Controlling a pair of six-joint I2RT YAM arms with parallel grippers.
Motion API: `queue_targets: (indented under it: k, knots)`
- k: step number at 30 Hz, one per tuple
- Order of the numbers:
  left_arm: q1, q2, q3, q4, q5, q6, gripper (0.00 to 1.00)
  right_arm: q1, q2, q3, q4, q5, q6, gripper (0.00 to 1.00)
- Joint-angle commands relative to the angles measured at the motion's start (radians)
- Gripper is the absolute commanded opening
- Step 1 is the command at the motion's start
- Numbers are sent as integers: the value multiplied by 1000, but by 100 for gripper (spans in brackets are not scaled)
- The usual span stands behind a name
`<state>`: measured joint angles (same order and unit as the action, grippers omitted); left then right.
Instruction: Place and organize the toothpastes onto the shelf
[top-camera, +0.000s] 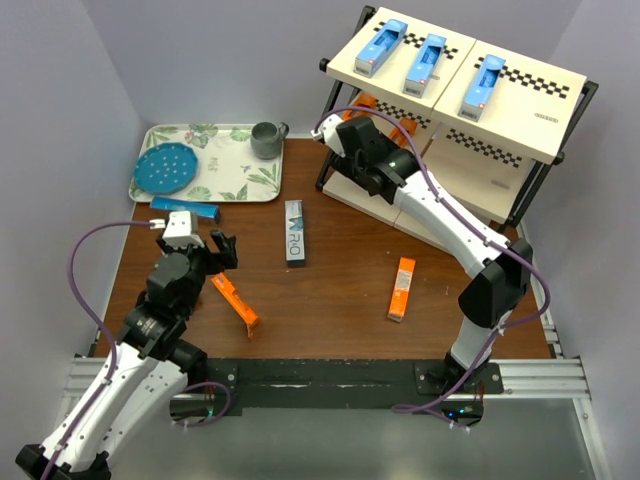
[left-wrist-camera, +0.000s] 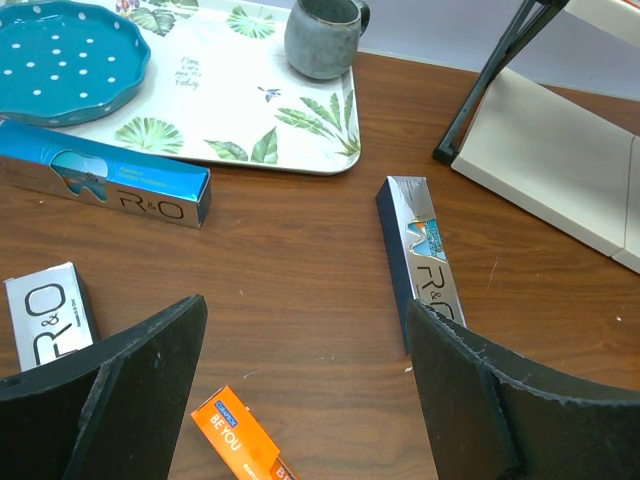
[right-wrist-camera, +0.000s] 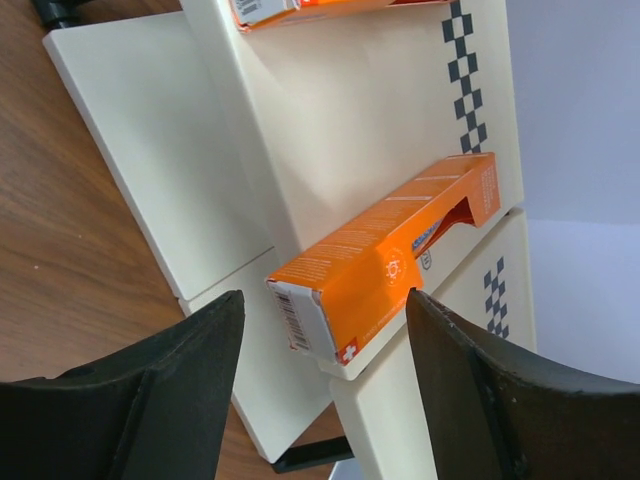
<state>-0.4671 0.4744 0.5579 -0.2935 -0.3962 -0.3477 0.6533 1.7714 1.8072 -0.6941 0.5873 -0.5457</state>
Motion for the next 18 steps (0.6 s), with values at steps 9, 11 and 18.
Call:
queue_targets:
  k: [9,11,18]
  knots:
    - [1,17,5,47,17,13,86,-44,-30,-34,73,39,-43,54]
    - [1,17,4,47,17,13,86,-49,-30,-40,82,37,-45,51]
    - [1,17,5,47,17,15,86,-66,-23,-40,105,32,-45,47]
